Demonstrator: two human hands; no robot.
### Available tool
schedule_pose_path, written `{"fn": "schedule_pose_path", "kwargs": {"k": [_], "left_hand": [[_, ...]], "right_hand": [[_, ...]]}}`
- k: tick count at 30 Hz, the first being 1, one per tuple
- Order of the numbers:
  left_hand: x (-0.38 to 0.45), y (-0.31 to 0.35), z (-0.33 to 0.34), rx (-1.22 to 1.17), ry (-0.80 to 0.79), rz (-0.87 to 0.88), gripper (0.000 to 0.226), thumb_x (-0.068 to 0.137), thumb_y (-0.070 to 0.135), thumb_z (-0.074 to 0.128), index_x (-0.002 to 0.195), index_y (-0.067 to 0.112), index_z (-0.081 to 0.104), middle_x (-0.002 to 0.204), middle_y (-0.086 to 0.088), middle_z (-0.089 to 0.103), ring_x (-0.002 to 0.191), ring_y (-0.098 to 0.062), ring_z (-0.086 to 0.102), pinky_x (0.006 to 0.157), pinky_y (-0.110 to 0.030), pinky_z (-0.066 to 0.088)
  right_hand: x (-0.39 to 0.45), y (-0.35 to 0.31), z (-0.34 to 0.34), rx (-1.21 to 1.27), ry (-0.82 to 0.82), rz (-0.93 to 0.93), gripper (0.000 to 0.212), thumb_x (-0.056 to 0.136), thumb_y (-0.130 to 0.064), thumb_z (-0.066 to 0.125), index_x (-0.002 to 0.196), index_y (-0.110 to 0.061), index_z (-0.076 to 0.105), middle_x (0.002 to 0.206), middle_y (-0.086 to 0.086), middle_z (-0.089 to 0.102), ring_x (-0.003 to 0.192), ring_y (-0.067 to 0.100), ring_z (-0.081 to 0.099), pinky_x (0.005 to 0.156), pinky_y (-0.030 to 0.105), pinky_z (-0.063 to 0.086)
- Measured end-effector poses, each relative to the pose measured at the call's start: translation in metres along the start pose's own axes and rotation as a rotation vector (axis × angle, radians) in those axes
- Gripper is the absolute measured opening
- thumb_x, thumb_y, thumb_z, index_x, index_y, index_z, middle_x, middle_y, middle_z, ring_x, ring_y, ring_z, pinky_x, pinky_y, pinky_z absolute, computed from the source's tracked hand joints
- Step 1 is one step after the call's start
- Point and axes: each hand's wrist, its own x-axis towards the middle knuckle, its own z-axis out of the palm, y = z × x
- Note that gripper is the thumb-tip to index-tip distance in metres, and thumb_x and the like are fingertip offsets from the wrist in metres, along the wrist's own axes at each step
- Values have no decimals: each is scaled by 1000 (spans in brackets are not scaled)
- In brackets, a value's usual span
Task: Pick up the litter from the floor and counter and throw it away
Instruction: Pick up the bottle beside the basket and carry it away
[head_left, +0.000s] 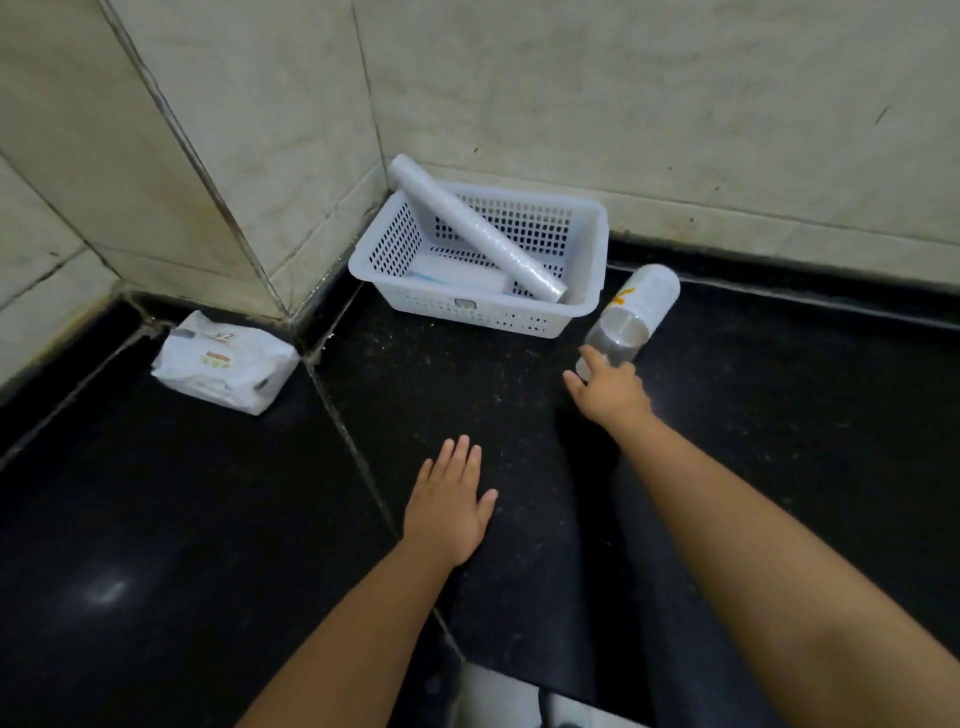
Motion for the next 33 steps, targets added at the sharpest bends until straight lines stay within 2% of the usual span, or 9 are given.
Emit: {"fn": "schedule_pose_path", "kwargs": {"k": [4, 8, 14, 17, 19, 21, 24, 28, 33], "left_hand": [[2, -5, 9, 3, 24, 20, 59, 102, 36, 22, 151, 12, -1, 162, -3, -7, 150, -18, -6, 123, -34, 0], [2, -4, 7, 14, -6, 15, 59, 103, 36, 21, 151, 11, -2, 162, -3, -7, 150, -18, -6, 123, -34, 0], [-2, 0, -10, 132, -107, -11, 60, 102, 36, 21, 151, 9, -2, 162, -5, -6, 150, -20, -3, 123, -36, 4], [-10, 24, -25, 234, -90, 10, 58, 103, 32, 23, 151, 7, 3, 162, -7, -1, 150, -21, -1, 123, -37, 5], [-17, 62, -32, 234, -34, 99, 57, 102, 28, 25, 151, 7, 5, 162, -7, -1, 150, -21, -1, 123, -37, 5], [-26, 115, -35, 234, 8, 245, 56, 102, 27, 26, 151, 7, 6, 162, -7, 0, 150, -21, -1, 123, -37, 6], [-52, 207, -29, 253, 84, 488, 56, 102, 28, 27, 151, 8, 9, 162, -7, 4, 150, -22, 1, 122, -37, 9], [-116, 332, -1, 335, 131, 817, 56, 102, 29, 28, 151, 8, 11, 161, -6, 9, 150, -21, 5, 122, -36, 11], [-238, 479, 58, 410, 112, 1138, 56, 102, 28, 30, 151, 8, 12, 161, -5, 8, 150, -20, 4, 122, -36, 10]], "right_hand": [[-12, 11, 6, -11, 74, 59, 39, 95, -35, 43, 129, -16, 45, 133, 26, 36, 120, 43, 43, 103, 47, 39], [-57, 46, 3, -1, 170, -77, 28, 93, -20, 52, 117, -7, 55, 124, 25, 39, 106, 42, 50, 91, 40, 46], [-130, 107, -30, 7, 130, -87, 37, 91, -12, 56, 127, -6, 51, 127, 23, 40, 107, 38, 53, 88, 31, 43], [-157, 130, -58, 84, 173, -28, 36, 92, -14, 55, 127, -6, 51, 112, 20, 45, 104, 37, 53, 81, 25, 38], [-174, 147, -76, 138, 236, 19, 34, 92, -16, 54, 125, -7, 52, 104, 17, 46, 102, 36, 53, 76, 21, 33], [-194, 168, -93, 182, 293, 79, 35, 92, -18, 55, 126, -10, 52, 110, 21, 54, 103, 36, 53, 75, 25, 35], [-242, 221, -116, 238, 405, 186, 37, 91, -20, 56, 127, -11, 52, 116, 21, 60, 105, 35, 55, 82, 32, 41], [-348, 315, -136, 390, 596, 483, 37, 90, -19, 58, 125, -10, 51, 118, 16, 62, 101, 30, 57, 81, 33, 45], [-510, 450, -146, 433, 834, 797, 38, 88, -17, 61, 122, -3, 54, 121, 20, 63, 111, 32, 58, 83, 32, 42]]}}
